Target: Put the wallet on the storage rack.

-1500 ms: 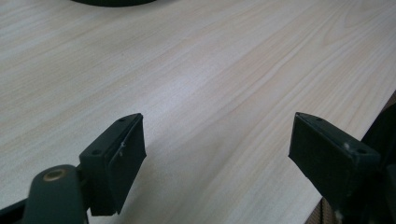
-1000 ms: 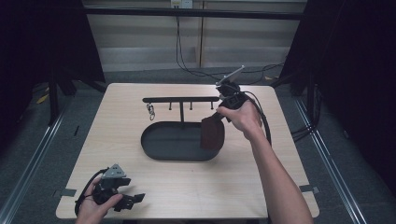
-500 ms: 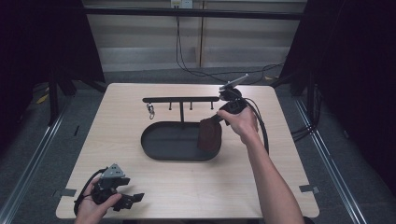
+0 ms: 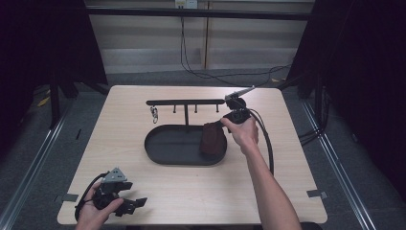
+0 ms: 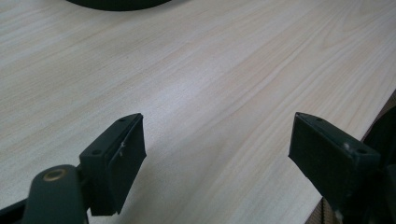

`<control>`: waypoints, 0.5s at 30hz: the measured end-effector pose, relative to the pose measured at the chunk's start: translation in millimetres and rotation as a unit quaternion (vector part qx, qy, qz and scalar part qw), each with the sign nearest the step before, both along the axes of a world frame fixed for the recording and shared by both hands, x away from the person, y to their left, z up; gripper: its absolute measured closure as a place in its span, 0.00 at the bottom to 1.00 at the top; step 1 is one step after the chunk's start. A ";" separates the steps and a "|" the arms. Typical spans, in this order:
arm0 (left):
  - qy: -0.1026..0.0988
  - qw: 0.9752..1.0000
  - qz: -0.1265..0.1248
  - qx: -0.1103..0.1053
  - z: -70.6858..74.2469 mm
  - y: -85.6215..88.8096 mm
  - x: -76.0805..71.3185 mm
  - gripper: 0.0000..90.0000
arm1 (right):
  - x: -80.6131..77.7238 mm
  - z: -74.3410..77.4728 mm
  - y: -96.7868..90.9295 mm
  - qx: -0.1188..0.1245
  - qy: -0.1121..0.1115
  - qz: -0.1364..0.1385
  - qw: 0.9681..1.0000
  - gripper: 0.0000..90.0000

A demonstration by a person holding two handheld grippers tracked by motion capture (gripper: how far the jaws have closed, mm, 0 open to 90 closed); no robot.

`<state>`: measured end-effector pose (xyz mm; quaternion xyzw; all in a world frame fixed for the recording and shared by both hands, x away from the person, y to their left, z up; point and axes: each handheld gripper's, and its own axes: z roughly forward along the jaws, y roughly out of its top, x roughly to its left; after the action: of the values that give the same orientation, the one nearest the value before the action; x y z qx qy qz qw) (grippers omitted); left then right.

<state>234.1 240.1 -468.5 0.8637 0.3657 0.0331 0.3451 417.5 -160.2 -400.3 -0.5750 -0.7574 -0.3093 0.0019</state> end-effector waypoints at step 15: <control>0.003 1.000 0.005 -0.003 -1.0 -1.4 -0.1 0.20 | -1.5 -32.5 1.1 0.026 -0.002 -0.013 1.000 0.91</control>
<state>234.0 238.7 -469.4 0.8610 0.3710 0.0317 0.3464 416.0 -159.1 -432.8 -0.5837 -0.7420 -0.3295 0.0114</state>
